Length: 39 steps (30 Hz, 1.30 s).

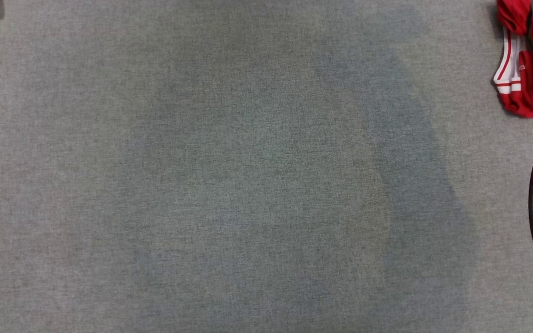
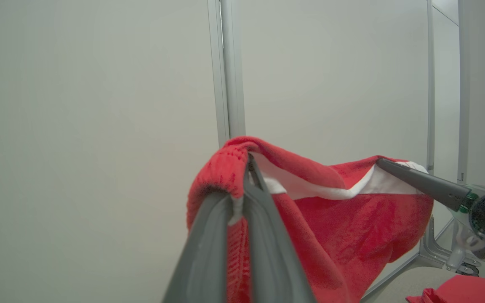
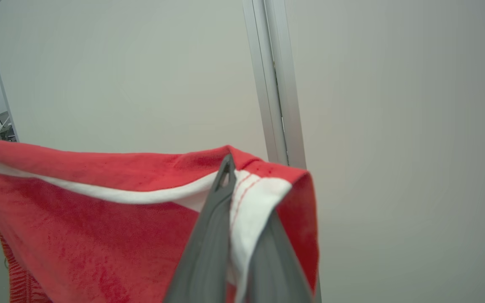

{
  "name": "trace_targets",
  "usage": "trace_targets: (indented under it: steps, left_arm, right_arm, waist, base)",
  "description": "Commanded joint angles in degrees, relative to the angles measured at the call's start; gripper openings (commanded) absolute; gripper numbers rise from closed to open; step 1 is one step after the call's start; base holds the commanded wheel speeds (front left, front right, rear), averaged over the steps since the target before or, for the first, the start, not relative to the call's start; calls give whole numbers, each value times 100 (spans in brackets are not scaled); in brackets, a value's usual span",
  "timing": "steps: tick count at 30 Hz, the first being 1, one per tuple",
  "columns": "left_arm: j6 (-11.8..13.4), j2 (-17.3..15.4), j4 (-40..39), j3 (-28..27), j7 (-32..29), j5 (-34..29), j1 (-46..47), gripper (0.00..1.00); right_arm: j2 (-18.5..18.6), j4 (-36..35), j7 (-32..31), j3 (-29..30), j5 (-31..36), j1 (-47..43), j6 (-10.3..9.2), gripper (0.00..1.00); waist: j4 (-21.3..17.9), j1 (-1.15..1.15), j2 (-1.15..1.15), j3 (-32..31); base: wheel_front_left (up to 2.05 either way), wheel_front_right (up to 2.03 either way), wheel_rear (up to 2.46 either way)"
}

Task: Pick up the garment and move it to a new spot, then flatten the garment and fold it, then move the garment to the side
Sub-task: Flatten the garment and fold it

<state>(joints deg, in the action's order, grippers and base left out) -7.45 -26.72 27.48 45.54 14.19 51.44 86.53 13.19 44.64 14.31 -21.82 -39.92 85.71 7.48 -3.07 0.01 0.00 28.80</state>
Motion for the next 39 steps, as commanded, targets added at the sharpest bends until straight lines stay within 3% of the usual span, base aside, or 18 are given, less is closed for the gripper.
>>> trace_targets:
  steps: [1, 6, 13, 24, 31, 39]
  left_arm:
    - [-2, -21, 40, 110, 51, 19, -59, 0]
    - [-2, -82, -10, 258, 101, 113, -676, 0]
    - [-2, -97, -505, -386, 103, -317, -2484, 0]
    - [-2, 191, -1478, -1216, 105, -1165, -5714, 0]
    - [-2, 352, -1844, -1412, 105, -1577, -7231, 0]
    - [-2, 438, -2126, -1481, 105, -1788, -8159, 0]
  right_arm:
    - [22, 45, 46, -104, -72, -71, 3, 0]
    - [130, -62, 89, -551, -232, -686, 3, 0]
    - [323, -687, 92, -810, -238, -2145, 3, 0]
    - [679, -1680, 93, -1080, -353, -4824, 3, 0]
    - [801, -2187, 93, -981, -415, -6202, 3, 0]
    - [831, -2720, 93, -575, -395, -7533, 3, 0]
  waist:
    - [4, -1, 0, -6]
    - [35, -1, 0, -38]
    - [37, -1, 0, -166]
    - [62, -1, 0, -937]
    - [152, -1, 0, -1448]
    - [263, -1, 0, -1852]
  base:
    - [0, 0, 0]
    - [0, 0, 0]
    - [0, 0, 0]
    - [0, 0, 0]
    - [0, 0, 0]
    - [0, 0, 0]
